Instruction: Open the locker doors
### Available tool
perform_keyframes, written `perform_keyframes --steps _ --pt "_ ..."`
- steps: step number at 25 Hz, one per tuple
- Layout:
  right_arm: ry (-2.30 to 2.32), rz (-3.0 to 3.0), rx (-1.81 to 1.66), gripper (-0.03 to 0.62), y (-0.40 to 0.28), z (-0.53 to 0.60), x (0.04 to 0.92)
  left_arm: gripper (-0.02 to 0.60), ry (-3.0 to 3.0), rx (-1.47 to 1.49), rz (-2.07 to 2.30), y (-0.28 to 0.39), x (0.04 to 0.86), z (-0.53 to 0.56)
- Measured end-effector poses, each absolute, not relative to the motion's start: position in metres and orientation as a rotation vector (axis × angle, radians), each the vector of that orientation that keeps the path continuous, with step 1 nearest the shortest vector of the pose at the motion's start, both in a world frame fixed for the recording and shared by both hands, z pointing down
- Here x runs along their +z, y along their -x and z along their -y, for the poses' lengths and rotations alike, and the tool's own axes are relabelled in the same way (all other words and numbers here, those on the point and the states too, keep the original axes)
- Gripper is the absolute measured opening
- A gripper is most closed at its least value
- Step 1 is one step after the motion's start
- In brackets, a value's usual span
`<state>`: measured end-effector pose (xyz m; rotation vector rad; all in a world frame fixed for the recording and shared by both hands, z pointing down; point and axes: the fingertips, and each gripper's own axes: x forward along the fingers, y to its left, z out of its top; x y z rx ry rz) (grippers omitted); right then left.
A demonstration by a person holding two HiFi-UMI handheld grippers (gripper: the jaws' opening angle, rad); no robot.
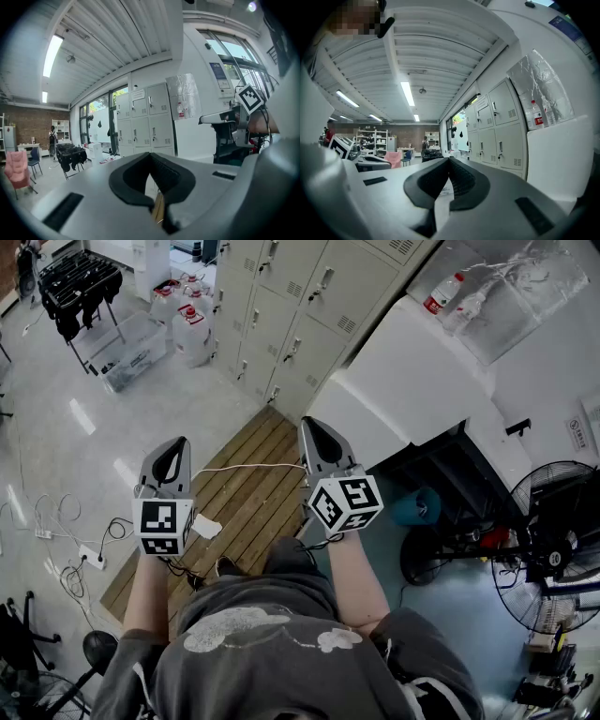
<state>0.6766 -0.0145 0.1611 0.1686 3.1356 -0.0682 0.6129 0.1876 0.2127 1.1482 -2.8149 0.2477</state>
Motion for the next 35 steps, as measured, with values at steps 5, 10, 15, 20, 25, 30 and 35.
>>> perform_keyframes --steps 5,10,15,20,25,30,35 --pt "-0.17 -3.152 -0.077 0.028 -0.67 0.008 0.164 0.009 -1.166 0.235 2.816 -0.611 0.21 -0.193" --pt "-0.187 -3.179 -0.1 0.028 -0.663 0.0 0.177 0.009 -1.123 0.165 2.8 -0.605 0.223 -0.208" --pt "-0.203 -3.192 -0.111 0.028 -0.647 -0.001 0.188 0.009 -1.133 0.137 2.802 -0.591 0.219 -0.207" --pt "-0.132 -3.115 -0.206 0.031 -0.62 0.019 0.18 0.009 -1.118 0.154 2.801 -0.565 0.218 -0.198" --pt "-0.166 -3.086 -0.293 0.258 -0.582 0.043 0.184 0.009 -1.089 0.182 2.771 -0.532 0.231 -0.184" --pt "-0.103 -3.118 -0.327 0.299 -0.535 0.088 0.217 0.009 -1.096 0.236 2.746 -0.483 0.252 -0.16" --pt "-0.053 -3.1 -0.346 0.302 -0.441 0.163 0.26 0.009 -1.116 0.321 2.775 -0.385 0.284 -0.103"
